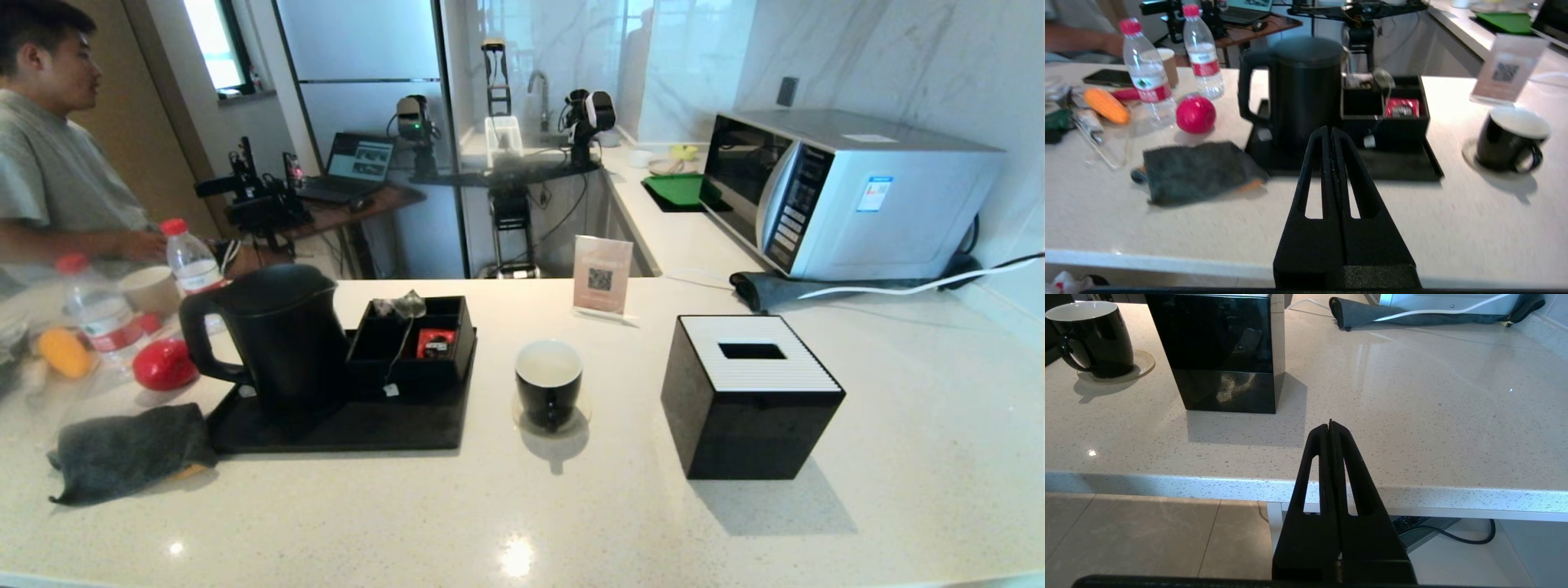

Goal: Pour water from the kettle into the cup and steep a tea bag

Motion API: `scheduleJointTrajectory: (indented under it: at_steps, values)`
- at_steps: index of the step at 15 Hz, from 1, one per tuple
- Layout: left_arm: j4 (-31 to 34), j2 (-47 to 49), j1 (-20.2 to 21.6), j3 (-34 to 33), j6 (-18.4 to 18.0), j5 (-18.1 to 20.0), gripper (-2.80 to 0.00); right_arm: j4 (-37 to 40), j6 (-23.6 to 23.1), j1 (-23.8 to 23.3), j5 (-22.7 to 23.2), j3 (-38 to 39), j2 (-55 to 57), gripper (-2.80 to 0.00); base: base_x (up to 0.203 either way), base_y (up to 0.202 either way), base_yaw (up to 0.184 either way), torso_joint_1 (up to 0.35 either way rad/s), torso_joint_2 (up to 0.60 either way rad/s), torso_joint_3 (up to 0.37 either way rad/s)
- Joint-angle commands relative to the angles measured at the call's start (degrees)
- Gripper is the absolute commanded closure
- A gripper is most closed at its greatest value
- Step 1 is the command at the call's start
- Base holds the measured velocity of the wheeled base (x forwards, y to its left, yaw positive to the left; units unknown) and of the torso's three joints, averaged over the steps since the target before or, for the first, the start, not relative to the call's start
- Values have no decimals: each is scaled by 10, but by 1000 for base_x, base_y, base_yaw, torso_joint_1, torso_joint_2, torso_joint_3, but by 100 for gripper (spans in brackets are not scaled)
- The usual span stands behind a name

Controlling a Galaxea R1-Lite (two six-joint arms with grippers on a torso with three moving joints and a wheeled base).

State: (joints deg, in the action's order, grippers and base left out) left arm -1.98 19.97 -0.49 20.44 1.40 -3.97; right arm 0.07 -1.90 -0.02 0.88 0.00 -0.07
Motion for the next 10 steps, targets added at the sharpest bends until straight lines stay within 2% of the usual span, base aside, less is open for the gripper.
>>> scheduleJointTrajectory:
  at_steps: [1,3,6,8,10]
  values:
    - [-25,142,2,56,0,-11,0,0,0,0,0,0,1,0,0,0,0,0,0,0]
    - [-69,238,20,94,1,-28,0,0,0,0,0,-1,1,0,0,0,0,0,0,0]
    - [-164,375,92,132,1,-41,0,0,0,-1,0,0,1,0,0,0,0,0,0,0]
    - [-242,449,153,127,0,-40,0,0,0,0,0,0,1,0,0,0,0,0,0,0]
    - [-345,510,201,79,0,-21,0,0,0,-1,0,0,1,0,0,0,0,0,0,0]
